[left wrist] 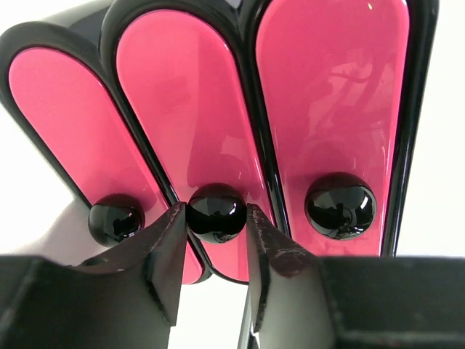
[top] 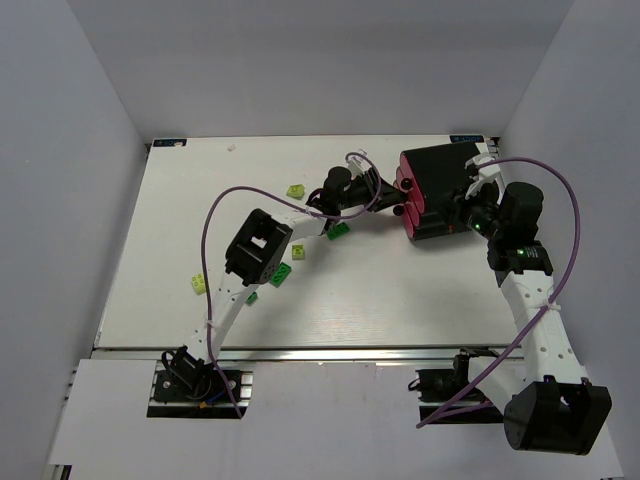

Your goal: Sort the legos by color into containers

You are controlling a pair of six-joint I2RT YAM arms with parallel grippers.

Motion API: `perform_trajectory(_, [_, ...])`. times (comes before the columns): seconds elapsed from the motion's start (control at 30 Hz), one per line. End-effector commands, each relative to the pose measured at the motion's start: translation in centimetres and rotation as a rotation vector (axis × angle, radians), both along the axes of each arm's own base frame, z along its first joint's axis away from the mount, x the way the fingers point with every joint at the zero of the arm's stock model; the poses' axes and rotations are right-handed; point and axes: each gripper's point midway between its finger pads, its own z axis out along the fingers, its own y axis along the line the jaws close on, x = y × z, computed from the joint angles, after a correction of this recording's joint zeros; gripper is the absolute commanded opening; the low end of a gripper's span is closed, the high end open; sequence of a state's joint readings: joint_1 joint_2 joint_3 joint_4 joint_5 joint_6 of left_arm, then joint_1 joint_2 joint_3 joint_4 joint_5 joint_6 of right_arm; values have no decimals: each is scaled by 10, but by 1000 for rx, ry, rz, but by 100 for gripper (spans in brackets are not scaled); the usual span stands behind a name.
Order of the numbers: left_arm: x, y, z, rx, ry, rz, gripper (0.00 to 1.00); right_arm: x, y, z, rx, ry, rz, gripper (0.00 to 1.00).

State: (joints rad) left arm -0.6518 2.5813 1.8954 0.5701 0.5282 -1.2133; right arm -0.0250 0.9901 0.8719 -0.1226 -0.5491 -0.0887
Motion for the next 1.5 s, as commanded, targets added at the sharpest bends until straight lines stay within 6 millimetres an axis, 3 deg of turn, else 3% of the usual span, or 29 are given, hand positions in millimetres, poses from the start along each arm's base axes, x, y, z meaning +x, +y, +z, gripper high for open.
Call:
perform_trajectory(0.0, [7, -2, 10, -29, -22, 21, 39, 5, -2, 2, -14, -29, -2, 0])
perform_trajectory(0.13, [4, -1, 16, -41, -30, 13, 25, 4, -1, 2, -12, -27, 3, 0])
perform_trajectory(0.2, [0, 1, 14, -36, -24, 12, 22, 4, 0, 1, -9, -23, 8, 0])
perform_trajectory(0.23, [-2, 2, 23, -48, -41, 4, 21, 3, 0, 2, -9, -25, 9, 0])
perform_trajectory(0.27, [-6, 5, 17, -37, -29, 4, 19, 3, 0, 2, -8, -25, 12, 0])
perform_trajectory(0.33, [-5, 14, 31, -47, -51, 22, 19, 3, 1, 2, -5, -26, 16, 0])
perform_trajectory(0.4, [-5, 24, 26, -29, -42, 37, 18, 2, 1, 1, -3, -22, 19, 0])
perform_trajectory(0.57, [-7, 46, 39, -36, -58, 51, 18, 2, 3, -1, 1, -16, 31, 0])
perform_trajectory(0.77, [-6, 69, 30, -4, -44, 70, 19, 1, 6, -3, 6, -10, 52, 0])
perform_trajectory(0.83, [-8, 70, 28, 3, -38, 65, 31, 0, 7, -5, 8, -4, 61, 0])
perform_trajectory(0.93, [-8, 69, 26, 6, -34, 58, 62, -1, 10, -6, 9, 0, 86, 0])
perform_trajectory(0.97, [-8, 68, 27, 6, -36, 54, 67, -2, 11, -8, 7, 4, 94, 14])
perform_trajectory(1.1, [-8, 66, 31, 11, -42, 36, 75, -7, 17, -9, -1, -2, 154, 48])
perform_trajectory(1.17, [-4, 70, 37, 17, -52, 43, 76, -9, 20, -11, -8, -1, 182, 59])
perform_trajectory(1.2, [-5, 71, 35, 38, -51, 41, 76, -13, 23, -10, -5, -5, 211, 61])
perform_trajectory(1.23, [-5, 73, 46, 44, -70, 55, 76, -13, 25, -11, -16, -13, 233, 63])
perform_trajectory(1.33, [-1, 90, 42, 150, -91, 116, 76, -23, 33, -13, -29, -29, 322, 70])
perform_trajectory(1.43, [-2, 111, 56, 269, -138, 163, 75, -35, 42, -16, -26, -43, 410, 74])
perform_trajectory(1.47, [0, 120, 76, 290, -173, 209, 75, -38, 44, -16, -39, -63, 436, 74])
